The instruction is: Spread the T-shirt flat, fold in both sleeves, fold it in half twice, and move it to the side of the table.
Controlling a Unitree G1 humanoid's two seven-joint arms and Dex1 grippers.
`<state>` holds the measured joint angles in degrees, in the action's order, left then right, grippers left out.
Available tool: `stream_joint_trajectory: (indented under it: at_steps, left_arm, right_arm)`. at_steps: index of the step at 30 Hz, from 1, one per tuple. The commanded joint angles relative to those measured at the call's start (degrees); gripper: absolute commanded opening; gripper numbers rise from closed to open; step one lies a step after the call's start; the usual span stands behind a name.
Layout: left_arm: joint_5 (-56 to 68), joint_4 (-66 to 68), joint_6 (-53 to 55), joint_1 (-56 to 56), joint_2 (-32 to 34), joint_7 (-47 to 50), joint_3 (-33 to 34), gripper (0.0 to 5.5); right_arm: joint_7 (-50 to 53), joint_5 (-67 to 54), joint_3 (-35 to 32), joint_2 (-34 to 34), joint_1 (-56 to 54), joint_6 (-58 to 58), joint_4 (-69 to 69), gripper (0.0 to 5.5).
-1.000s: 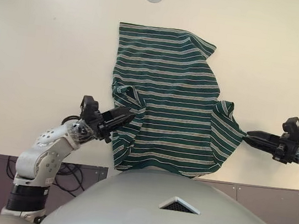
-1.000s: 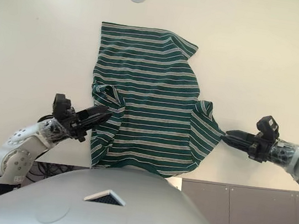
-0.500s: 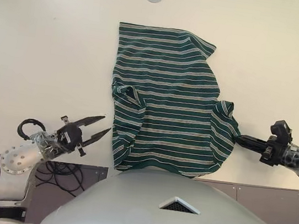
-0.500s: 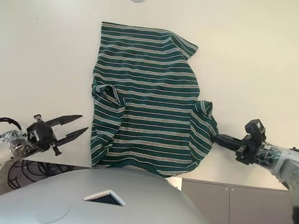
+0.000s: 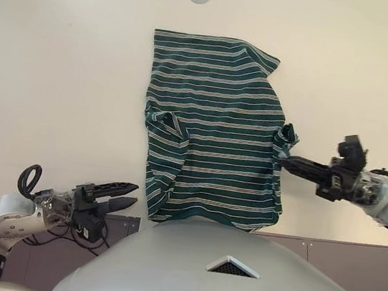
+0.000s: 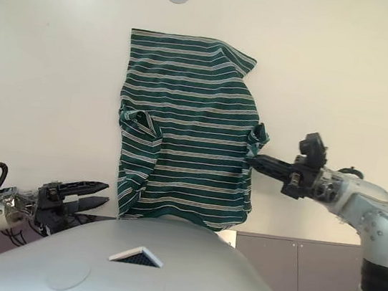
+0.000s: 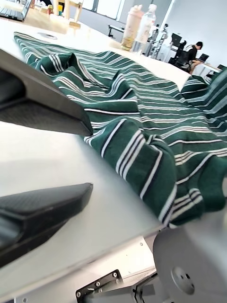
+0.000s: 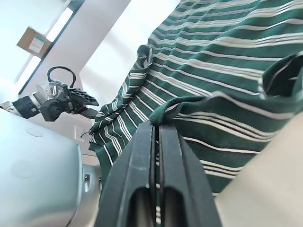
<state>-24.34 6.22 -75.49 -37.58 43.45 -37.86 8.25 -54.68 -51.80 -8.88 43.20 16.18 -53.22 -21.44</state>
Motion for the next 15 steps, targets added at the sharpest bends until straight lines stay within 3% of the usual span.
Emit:
stream_joint_trajectory:
  at_steps: [1, 6, 12, 15]
  left_arm:
    - [-4.73, -2.41, 2.85, 2.06, 1.65, -0.45, -4.04, 1.80]
    - [-4.43, -5.53, 6.43, 3.30, 2.75, 0.81, -8.07, 1.80]
    - [-4.93, -7.93, 9.58, 3.36, 4.49, 1.60, -12.23, 1.80]
    - [-4.25, -9.93, 11.64, 3.40, 5.47, 1.29, -14.18, 2.21]
  right_arm:
    - [3.36, 0.60, 2.88, -1.56, -3.20, -1.67, -0.93, 0.05]
    - [5.31, 1.63, 8.39, -3.51, -6.23, -2.20, -1.32, 0.05]
    - [6.36, 2.69, 12.32, -3.99, -8.05, -2.15, -1.81, 1.14]
    - [5.93, 2.57, 11.63, -3.68, -8.44, -1.65, -2.28, 1.67]
